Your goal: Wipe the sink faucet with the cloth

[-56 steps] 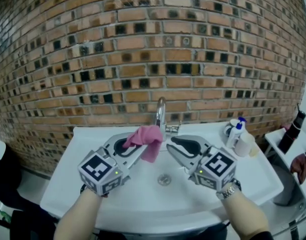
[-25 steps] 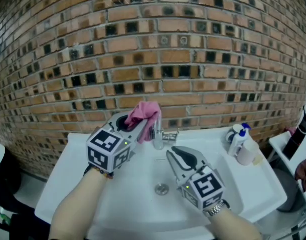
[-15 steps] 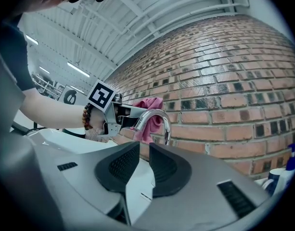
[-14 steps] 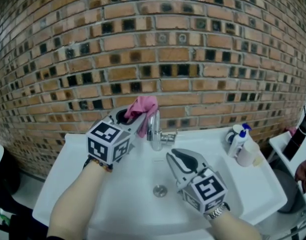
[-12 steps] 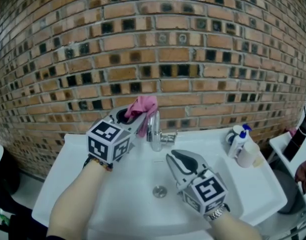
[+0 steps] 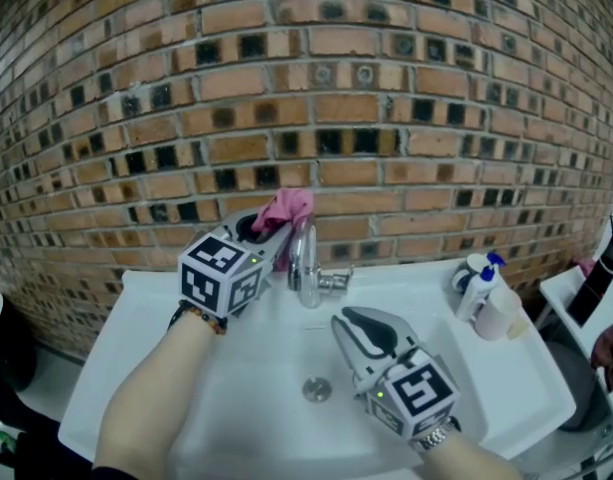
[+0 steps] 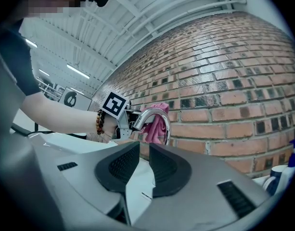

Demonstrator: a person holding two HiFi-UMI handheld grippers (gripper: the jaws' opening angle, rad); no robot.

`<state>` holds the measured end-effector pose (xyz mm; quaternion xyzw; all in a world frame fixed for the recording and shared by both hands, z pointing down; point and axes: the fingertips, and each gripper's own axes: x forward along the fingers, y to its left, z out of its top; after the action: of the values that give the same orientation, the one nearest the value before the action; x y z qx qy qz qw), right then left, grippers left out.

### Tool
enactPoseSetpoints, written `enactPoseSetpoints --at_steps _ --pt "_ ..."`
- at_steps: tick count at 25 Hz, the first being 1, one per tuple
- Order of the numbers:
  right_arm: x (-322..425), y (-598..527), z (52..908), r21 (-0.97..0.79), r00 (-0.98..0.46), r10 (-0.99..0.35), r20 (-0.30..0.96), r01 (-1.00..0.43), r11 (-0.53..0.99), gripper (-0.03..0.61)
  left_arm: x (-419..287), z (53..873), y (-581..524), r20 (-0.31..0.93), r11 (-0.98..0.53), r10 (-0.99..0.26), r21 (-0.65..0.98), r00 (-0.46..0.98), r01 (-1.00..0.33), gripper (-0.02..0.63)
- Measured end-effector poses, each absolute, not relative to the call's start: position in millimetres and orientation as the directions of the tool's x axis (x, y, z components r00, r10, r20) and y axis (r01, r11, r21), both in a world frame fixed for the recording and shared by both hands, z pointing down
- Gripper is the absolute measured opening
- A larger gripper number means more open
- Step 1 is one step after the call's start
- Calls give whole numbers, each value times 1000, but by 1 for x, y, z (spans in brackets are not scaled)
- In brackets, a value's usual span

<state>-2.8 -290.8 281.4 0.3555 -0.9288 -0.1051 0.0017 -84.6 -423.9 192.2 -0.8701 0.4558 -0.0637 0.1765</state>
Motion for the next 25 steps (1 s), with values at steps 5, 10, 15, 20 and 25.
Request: enactPoseSetpoints --at_steps 5,10,15,20,25 --pt "0 -292 282 200 -744 -664 -77 -664 720 75 -84 201 -436 -51 -528 -816 -341 576 -778 104" --pt "2 -294 281 214 -739 -667 -94 -669 712 75 -84 210 -445 -33 -535 -816 -335 577 -776 103" --pt "2 -295 281 223 -738 -667 -97 -670 708 75 -85 219 -454 -14 -545 -813 -333 582 -770 103" --pt "2 -295 283 222 -740 -668 -84 -667 711 75 -85 232 -460 10 -558 -810 -319 586 -766 103" --pt "2 -297 284 224 -739 -669 -85 -668 710 75 -86 249 -467 49 -572 -807 -313 588 -759 103"
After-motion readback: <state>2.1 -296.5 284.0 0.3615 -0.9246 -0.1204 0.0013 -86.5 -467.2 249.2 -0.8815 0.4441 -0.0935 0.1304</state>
